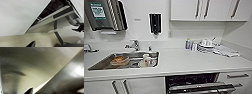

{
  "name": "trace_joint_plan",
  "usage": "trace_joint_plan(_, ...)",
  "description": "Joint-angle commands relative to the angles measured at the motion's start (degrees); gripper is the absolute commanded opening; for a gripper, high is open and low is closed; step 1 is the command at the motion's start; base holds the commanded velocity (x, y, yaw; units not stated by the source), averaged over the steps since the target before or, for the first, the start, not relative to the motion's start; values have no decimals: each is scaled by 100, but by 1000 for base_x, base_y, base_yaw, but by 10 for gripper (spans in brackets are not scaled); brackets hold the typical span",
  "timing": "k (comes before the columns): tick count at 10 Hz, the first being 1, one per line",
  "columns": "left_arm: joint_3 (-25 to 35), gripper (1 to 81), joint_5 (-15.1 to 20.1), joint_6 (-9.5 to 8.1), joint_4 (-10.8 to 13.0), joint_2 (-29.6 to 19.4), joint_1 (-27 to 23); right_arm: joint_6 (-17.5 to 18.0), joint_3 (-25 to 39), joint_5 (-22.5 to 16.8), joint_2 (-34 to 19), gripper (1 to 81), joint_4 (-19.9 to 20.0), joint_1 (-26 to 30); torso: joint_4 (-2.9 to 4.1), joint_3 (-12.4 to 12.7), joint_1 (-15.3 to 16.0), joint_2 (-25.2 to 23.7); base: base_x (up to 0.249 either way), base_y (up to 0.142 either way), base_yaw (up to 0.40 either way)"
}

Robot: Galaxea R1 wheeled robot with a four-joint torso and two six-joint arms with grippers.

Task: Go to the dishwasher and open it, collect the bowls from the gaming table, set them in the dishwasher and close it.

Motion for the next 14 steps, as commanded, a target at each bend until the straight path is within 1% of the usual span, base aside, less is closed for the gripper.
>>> trace_joint_plan(1,152,811,511,-295,384,-243,-442,-323,-195,-1798,187,811,-358,34,0,0,0,0,-90,0,0)
trace_joint_plan(10,29,811,502,-295,384,-112,-345,-341,-608,-1798,521,811,-358,-212,0,-4,-2,-5,-107,0,0)
trace_joint_plan(14,29,811,502,-295,384,-50,-310,-358,-1011,-1789,880,811,-376,-396,0,-6,0,-2,-112,0,0)
